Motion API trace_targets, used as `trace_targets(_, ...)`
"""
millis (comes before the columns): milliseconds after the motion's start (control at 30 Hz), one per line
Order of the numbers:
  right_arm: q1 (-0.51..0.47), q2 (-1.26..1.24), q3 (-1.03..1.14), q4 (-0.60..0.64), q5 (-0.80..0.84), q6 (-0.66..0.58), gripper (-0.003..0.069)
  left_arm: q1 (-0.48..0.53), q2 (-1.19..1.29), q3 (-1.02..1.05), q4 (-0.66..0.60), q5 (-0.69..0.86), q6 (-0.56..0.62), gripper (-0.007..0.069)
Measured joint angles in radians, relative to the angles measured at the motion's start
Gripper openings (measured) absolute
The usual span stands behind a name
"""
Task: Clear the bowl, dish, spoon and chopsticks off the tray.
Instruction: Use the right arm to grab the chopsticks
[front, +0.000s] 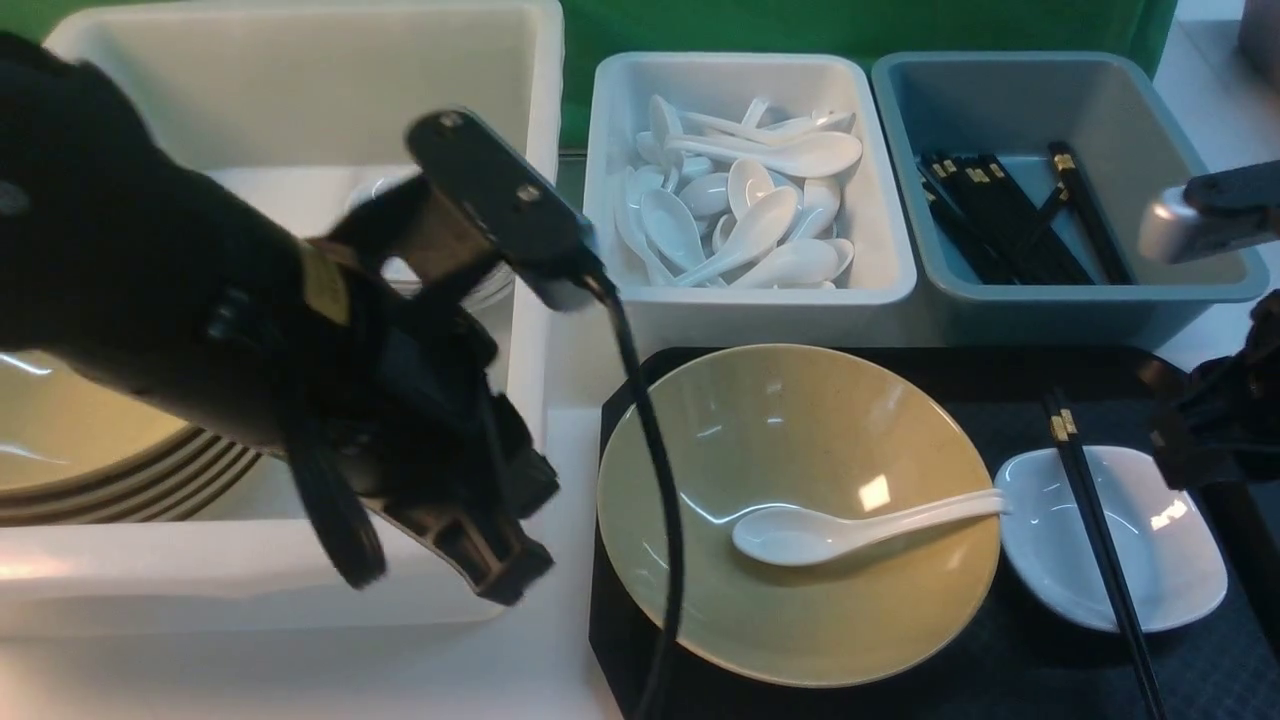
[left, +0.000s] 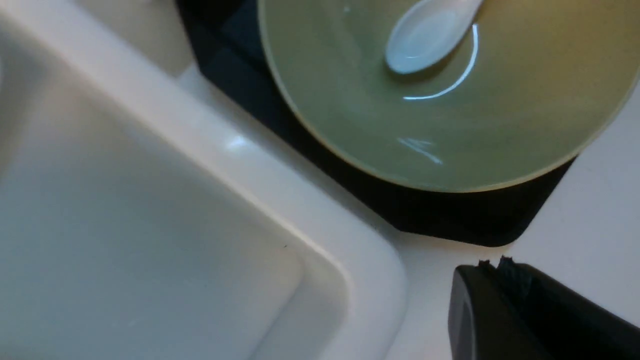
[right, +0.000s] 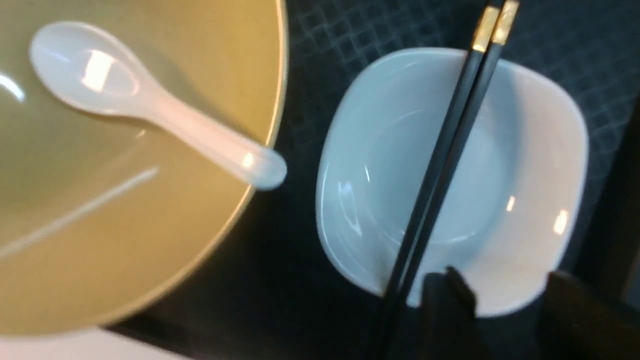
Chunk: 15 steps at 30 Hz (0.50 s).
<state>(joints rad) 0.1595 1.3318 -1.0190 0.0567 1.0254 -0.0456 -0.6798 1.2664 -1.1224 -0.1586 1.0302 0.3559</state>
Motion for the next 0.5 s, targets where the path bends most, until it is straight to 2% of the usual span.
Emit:
trace_targets(67, 0.0, 0.06, 0.0, 0.0, -0.04, 0.025, 0.0412, -0.041, 0.027, 0.0, 0.004, 0.0, -0.001, -0.0011)
trace_targets(200, 0.002, 0.151, 0.0, 0.0, -0.098, 0.062, 0.0483, -0.068, 0.064, 0.0, 0.008, -0.001, -0.011, -0.0011)
trace_targets(333, 0.029, 0.257, 0.0, 0.0, -0.113, 0.077, 0.0487, -0.069, 0.073, 0.0, 0.019, -0.006, -0.017, -0.0011)
trace_targets(500, 0.057, 0.339, -0.003, -0.013, -0.146, 0.116, 0.0459, -0.069, 0.073, 0.0, 0.044, -0.006, -0.019, -0.0011)
